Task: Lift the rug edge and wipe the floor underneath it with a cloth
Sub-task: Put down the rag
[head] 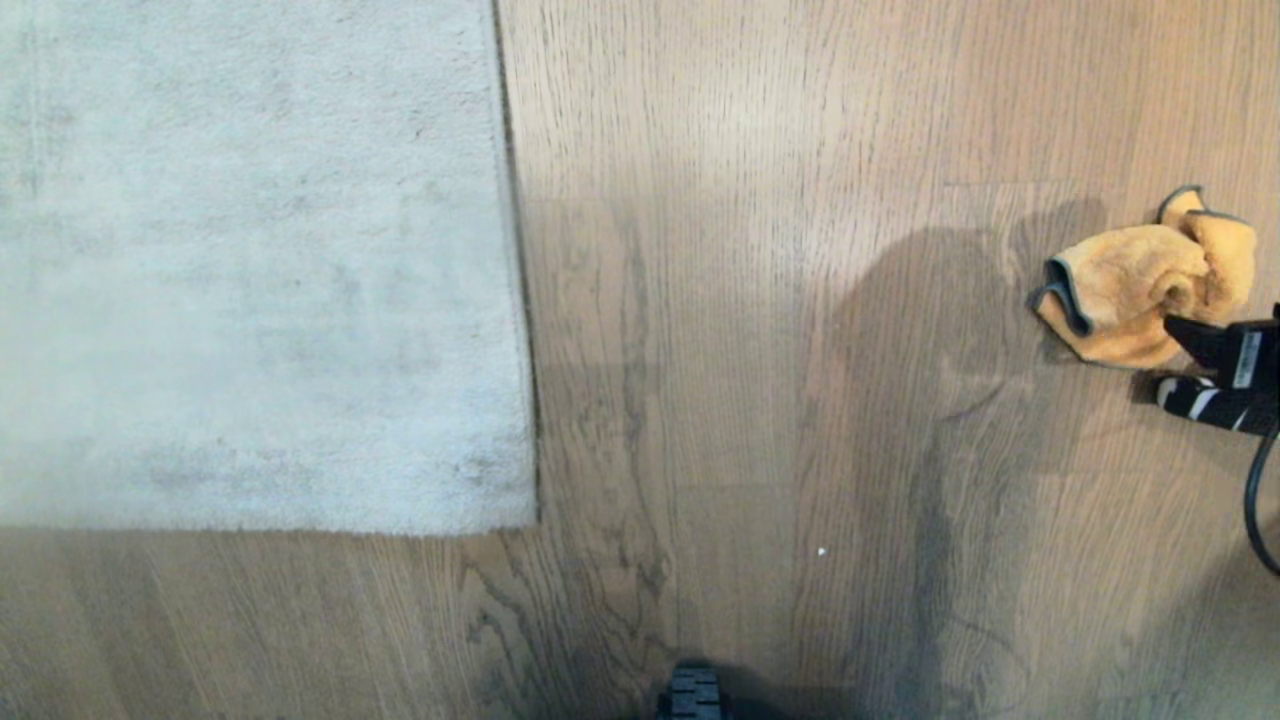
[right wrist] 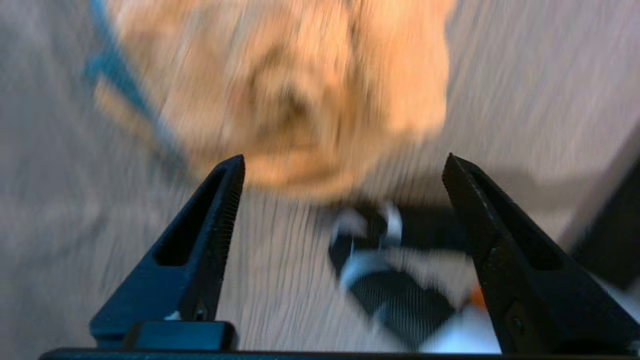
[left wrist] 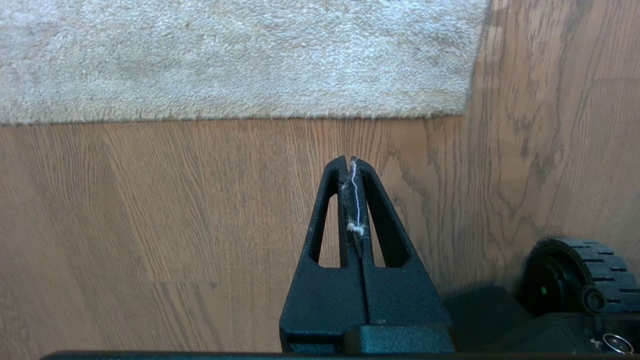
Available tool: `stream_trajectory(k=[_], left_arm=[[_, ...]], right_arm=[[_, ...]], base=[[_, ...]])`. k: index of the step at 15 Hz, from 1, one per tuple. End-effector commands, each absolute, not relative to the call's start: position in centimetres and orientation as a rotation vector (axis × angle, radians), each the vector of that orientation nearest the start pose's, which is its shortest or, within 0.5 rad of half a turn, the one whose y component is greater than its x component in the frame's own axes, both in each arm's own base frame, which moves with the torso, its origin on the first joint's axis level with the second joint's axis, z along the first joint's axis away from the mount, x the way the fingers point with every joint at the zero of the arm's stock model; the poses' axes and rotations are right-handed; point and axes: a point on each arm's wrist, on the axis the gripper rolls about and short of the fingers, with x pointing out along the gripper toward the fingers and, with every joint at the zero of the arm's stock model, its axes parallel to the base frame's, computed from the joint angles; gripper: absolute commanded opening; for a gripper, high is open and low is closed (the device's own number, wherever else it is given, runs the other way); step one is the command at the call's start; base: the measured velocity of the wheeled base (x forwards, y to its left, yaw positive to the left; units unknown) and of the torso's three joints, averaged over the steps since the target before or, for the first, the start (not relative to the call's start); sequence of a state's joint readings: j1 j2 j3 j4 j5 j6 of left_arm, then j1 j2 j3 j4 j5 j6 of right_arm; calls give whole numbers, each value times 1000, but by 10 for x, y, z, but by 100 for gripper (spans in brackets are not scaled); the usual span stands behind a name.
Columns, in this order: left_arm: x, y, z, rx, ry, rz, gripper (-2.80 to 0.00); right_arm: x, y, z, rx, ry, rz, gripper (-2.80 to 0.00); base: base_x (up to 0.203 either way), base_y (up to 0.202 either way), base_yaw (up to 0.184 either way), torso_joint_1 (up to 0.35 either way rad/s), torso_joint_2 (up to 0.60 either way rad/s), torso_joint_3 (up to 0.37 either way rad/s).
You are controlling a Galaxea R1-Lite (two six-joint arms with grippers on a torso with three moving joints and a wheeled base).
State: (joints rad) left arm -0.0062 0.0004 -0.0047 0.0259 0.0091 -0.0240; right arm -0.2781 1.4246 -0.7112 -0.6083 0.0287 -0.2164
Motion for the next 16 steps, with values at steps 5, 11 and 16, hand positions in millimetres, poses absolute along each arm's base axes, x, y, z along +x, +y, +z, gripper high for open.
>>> stream_trajectory(k=[5,11,16], left_arm=[[-23,0,74,-24,21,3,-280],[-23,0,74,-24,21,3,-280],[-23,0,74,-24,21,3,-280]], right_arm=[[134,-37,199,-191,184,-212,0],[90,-22,167,-190,180,-149,-280],[67,-10,149,-192,150,-78,-280]], base=[[0,0,0,0,0,0],[0,0,0,0,0,0],[0,0,0,0,0,0]])
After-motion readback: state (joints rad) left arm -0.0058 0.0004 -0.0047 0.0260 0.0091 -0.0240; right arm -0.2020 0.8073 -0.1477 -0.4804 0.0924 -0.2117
